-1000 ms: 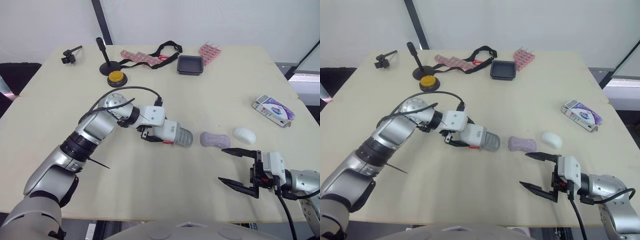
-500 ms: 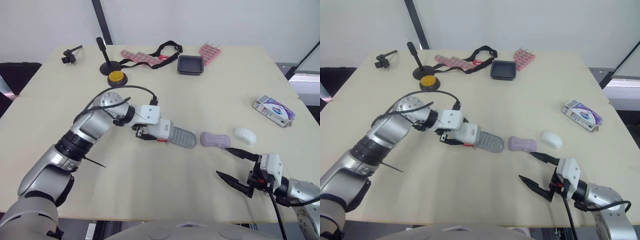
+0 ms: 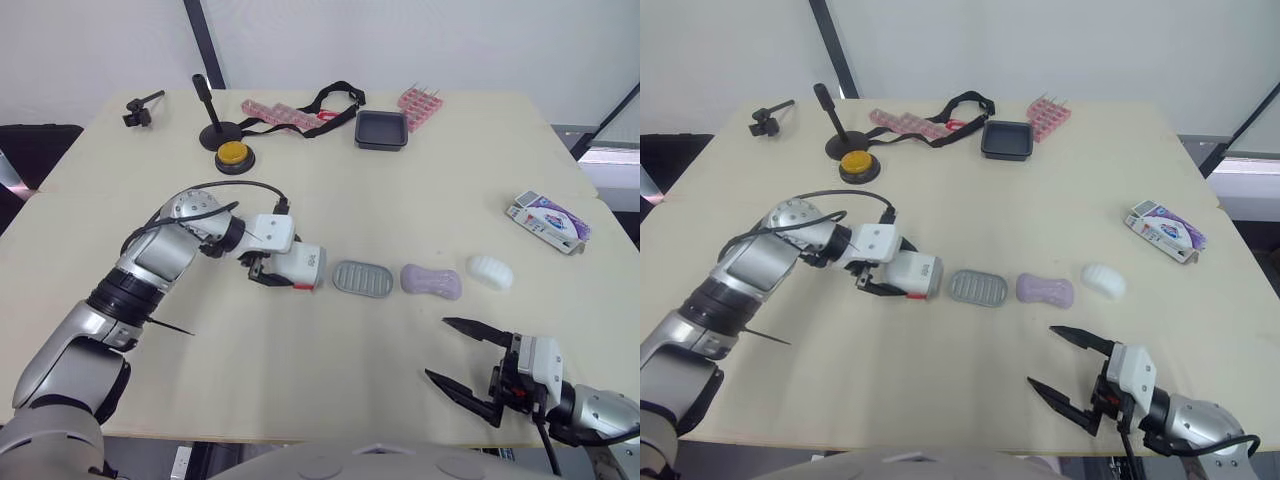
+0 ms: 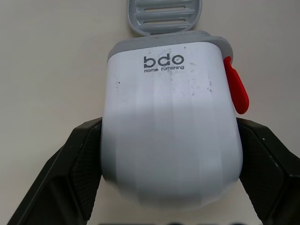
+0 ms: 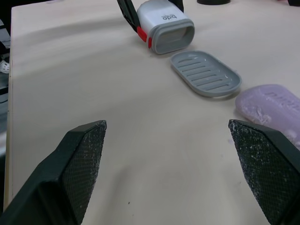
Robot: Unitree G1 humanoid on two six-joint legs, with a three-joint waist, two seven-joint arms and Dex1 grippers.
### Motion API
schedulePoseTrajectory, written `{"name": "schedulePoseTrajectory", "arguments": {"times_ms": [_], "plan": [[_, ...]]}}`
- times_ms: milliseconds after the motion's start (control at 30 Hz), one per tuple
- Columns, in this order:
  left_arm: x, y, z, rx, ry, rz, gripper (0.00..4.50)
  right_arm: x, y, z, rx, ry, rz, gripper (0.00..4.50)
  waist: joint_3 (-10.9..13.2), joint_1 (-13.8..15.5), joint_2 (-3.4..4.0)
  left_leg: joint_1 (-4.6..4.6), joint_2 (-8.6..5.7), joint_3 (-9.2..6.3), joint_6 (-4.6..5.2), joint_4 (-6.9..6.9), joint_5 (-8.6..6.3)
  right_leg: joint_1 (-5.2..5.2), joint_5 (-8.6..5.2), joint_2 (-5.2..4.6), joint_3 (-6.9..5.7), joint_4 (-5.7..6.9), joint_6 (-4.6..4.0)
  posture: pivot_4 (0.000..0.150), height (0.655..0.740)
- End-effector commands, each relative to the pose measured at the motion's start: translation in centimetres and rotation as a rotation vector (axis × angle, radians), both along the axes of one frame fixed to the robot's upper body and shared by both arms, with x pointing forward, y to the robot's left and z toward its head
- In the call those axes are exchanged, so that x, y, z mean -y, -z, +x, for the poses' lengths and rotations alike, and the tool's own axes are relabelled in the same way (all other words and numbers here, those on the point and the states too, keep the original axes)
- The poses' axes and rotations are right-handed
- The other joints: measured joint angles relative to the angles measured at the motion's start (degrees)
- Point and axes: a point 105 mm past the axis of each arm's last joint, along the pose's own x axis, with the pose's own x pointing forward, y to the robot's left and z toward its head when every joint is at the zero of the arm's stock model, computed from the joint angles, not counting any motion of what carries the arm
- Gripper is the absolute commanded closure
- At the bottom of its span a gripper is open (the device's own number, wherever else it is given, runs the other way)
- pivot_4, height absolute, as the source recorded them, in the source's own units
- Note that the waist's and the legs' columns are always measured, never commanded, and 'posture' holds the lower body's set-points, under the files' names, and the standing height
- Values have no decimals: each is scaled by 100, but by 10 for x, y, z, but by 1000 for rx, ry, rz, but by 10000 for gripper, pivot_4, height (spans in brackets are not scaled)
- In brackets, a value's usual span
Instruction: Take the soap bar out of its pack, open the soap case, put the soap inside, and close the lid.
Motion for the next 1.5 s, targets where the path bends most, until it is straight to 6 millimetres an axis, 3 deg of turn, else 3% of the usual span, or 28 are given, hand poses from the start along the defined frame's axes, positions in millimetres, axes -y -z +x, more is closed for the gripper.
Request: {"name": "schedulePoseTrajectory", "arguments": {"times_ms": [33, 100, 467, 600, 733, 933, 1100, 1500], "plan": [[-2, -6, 4, 36, -4, -22, 8142, -4, -16, 8, 37, -15, -4, 122, 0, -1, 0, 0, 0, 0, 0, 0, 0, 1, 0, 0, 1, 0, 0, 1500, 7291], [-2, -6, 5, 32, -3, -33, 22, -6, -23, 14, 43, -17, -5, 0, 0, 1, 0, 0, 0, 0, -1, -2, 0, 2, 0, 1, 0, 0, 1, 1500, 7291], [-6, -34, -5, -15, 32, -203, 22, 2, 1, 24, 10, -8, -18, 0, 1, 4, -1, -1, 0, 0, -5, -9, -1, 2, 0, 2, -2, -9, 1, 1500, 7291], [-15, -52, -13, -37, 41, -341, 22, 11, -1, 25, 19, 0, -23, 0, 2, -30, 0, -3, 1, 3, -5, -12, -1, 2, 0, 3, 1, -6, 0, 1500, 7291], [-25, -69, -30, -66, 12, -547, 22, 19, -20, 25, 54, 8, -29, 0, 3, -36, 2, -3, 1, 5, -4, -13, -1, 2, 0, 3, 1, -8, 0, 1500, 7291], [-47, -32, -74, -151, -74, -577, 22, 21, -49, 40, 86, -35, -84, 0, 4, -120, 2, 4, 3, 7, -6, -23, -3, 12, -1, 3, 2, -17, 2, 1500, 7291], [-56, 6, -90, -165, -161, -560, 22, 8, -62, 66, 80, -114, -242, 0, 11, -105, 5, 12, 3, 4, -4, -24, 2, 20, 1, 3, -6, -26, 4, 1500, 7291], [-41, 20, -97, -112, -207, -628, 22, -2, -64, 103, -158, -241, -624, 0, 12, -120, 5, 13, 7, -2, -1, -29, 3, 21, 2, 14, -8, -41, 5, 1500, 7291]]}}
